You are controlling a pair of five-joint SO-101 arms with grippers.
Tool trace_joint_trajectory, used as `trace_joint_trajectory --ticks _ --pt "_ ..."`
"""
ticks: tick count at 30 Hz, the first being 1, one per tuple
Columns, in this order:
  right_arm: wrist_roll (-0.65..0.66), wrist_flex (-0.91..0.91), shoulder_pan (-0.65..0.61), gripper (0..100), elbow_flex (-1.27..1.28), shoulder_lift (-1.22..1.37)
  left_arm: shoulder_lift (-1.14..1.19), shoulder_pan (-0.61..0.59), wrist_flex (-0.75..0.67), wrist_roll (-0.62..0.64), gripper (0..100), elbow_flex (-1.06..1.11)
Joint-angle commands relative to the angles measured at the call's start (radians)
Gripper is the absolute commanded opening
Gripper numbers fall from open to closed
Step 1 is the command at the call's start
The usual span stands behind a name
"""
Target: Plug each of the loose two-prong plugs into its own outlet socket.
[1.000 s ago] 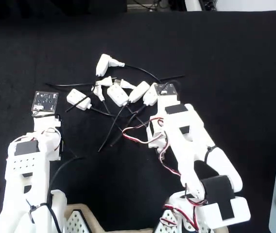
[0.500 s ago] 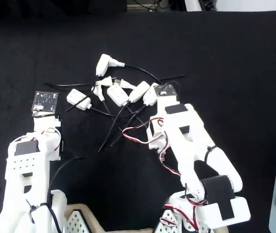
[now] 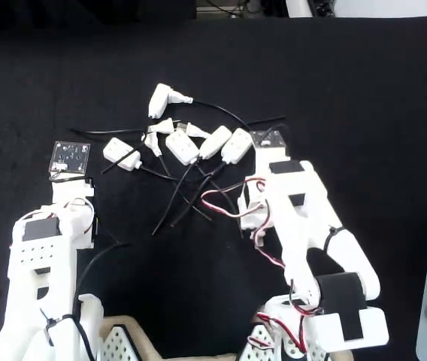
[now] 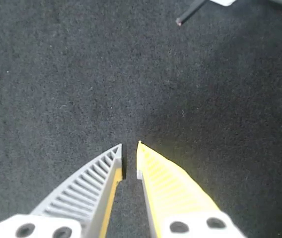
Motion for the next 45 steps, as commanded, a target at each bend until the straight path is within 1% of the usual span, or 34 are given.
trace_joint_trajectory --ticks 1,14,15,17,21,25,29,33,37,39,42,45 --pt "0.002 0.0 -0.034 6.9 0.01 0.002 -0.018 -0.007 -0.018 0.003 7 -0.007" --pt "0.002 0.005 -0.038 6.6 0.015 0.004 -0.018 -0.007 -0.018 0.003 7 -0.007" --pt "0.002 0.008 -0.038 5.7 0.013 0.005 -0.018 -0.007 -0.018 0.003 7 -0.007" --pt "0.005 0.009 -0.038 0.8 0.007 0.004 -0.018 -0.007 -0.018 0.003 7 -0.007" --pt "0.008 0.06 -0.041 1.1 -0.005 -0.062 -0.018 -0.007 -0.018 0.003 7 -0.007" --pt "0.008 0.155 -0.041 1.1 -0.038 -0.232 -0.018 -0.007 -0.018 0.003 7 -0.007" --pt "0.008 0.196 -0.044 1.1 -0.039 -0.46 -0.018 0.001 -0.018 0.003 6 -0.013" --pt "0.006 0.227 -0.12 1.1 -0.015 -0.684 -0.018 0.002 -0.017 0.009 6 -0.053" --pt "0.003 0.212 -0.219 1.1 0.03 -0.891 -0.018 0.004 -0.009 0.012 6 -0.111" --pt "0.002 0.19 -0.253 1.1 0.054 -0.981 -0.018 0.005 -0.009 0.034 6 -0.14" --pt "0.002 0.147 -0.284 1.1 0.096 -1.087 -0.035 0.045 -0.008 0.072 6 -0.168" --pt "0.002 0.091 -0.313 1.1 0.151 -1.165 -0.114 0.125 -0.008 0.101 6 -0.16"
